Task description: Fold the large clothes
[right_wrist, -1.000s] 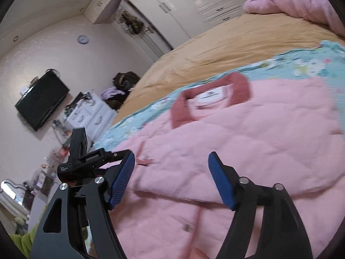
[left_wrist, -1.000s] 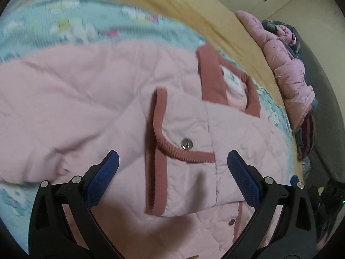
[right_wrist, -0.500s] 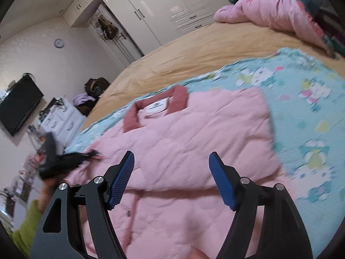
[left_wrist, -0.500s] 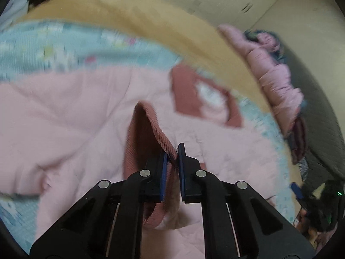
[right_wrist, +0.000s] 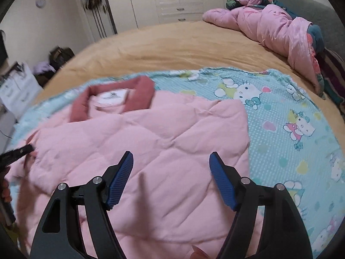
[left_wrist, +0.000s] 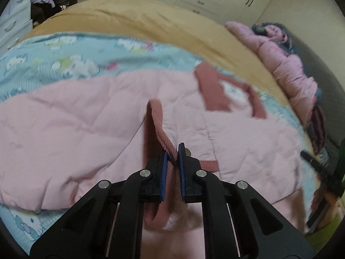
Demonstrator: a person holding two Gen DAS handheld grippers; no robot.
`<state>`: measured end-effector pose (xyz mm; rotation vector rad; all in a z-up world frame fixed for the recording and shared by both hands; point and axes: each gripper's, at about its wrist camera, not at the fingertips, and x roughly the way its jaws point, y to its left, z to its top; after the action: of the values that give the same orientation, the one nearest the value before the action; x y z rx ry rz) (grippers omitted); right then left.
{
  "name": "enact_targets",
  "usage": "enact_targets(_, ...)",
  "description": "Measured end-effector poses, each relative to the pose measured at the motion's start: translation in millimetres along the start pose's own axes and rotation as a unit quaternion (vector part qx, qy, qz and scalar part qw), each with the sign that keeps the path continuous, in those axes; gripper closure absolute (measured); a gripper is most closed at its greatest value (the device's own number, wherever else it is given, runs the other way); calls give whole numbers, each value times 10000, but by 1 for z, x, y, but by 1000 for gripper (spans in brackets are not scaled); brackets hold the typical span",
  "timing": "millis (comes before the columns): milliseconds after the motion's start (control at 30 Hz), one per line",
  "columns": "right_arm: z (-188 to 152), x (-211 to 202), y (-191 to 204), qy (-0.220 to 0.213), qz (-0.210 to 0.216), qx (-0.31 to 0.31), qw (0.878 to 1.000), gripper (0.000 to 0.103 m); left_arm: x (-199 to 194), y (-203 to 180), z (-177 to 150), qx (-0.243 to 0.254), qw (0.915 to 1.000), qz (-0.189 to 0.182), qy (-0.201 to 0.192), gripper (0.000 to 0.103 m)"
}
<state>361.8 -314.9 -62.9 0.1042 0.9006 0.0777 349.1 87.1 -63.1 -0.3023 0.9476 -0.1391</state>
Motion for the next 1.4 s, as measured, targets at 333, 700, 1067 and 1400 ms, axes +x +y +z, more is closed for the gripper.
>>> enact_targets(333, -14, 69, -28, 894, -112, 451, 9949, 25, 23, -1, -11, 92, 9996, 140, 210, 96)
enact_targets(700, -29, -15, 32, 205, 688, -162, 9973, 14, -44, -34, -12, 639, 9964, 312, -461, 67)
enact_targets(1067, -74, 13, 68, 776, 175, -354, 9962, 11, 25, -50, -55, 738, 9948, 451, 529, 35)
enact_targets(1400, -86, -58, 80, 45, 514, -119, 9986, 4, -38, -60, -62, 578, 9982, 20, 146, 9)
